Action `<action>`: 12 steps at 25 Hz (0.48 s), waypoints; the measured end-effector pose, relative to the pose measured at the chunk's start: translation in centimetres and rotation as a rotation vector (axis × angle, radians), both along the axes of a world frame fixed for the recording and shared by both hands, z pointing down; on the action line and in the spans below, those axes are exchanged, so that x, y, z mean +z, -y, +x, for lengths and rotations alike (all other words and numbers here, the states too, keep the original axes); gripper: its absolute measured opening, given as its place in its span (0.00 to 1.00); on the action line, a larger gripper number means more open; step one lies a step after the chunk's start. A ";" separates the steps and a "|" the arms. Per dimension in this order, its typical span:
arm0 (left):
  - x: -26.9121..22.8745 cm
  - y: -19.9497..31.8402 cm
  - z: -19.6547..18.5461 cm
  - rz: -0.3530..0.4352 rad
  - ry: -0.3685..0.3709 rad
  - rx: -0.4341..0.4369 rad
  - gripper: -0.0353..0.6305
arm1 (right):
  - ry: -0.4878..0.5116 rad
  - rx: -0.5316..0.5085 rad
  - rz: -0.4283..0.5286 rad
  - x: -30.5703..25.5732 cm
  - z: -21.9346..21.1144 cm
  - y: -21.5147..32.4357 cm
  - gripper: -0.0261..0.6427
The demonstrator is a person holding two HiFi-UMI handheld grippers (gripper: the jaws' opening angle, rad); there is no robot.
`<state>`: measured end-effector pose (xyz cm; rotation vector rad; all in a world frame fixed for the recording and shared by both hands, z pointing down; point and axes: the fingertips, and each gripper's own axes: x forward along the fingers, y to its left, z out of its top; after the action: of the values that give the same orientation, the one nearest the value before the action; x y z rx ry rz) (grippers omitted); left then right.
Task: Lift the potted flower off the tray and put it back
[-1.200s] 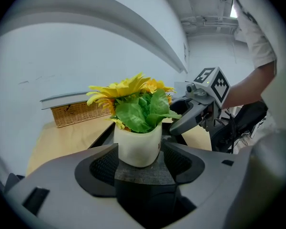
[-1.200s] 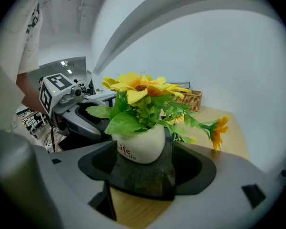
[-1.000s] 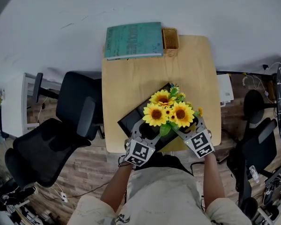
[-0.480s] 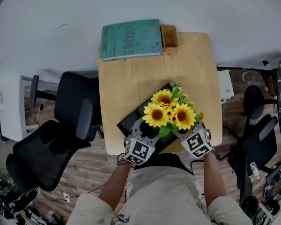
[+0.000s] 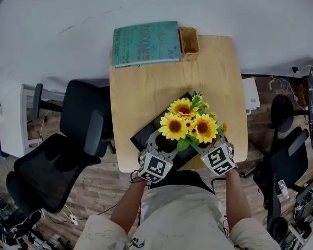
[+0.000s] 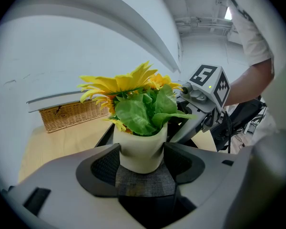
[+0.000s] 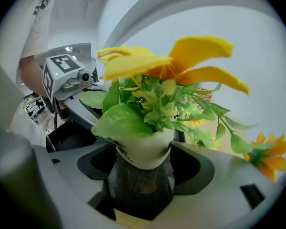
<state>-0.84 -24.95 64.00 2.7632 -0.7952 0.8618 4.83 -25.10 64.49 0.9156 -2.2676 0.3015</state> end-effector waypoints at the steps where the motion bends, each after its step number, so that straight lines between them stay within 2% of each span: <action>1: 0.0 0.0 0.1 0.000 0.000 0.000 0.47 | 0.000 0.001 0.000 0.0 0.1 0.0 0.58; 12: -0.1 -0.3 -0.2 -0.008 -0.002 -0.006 0.47 | -0.012 -0.004 0.017 -0.3 -0.1 -0.3 0.58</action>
<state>-1.00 -24.66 63.89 2.7533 -0.7975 0.8590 4.76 -24.76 64.17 0.9193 -2.2633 0.2750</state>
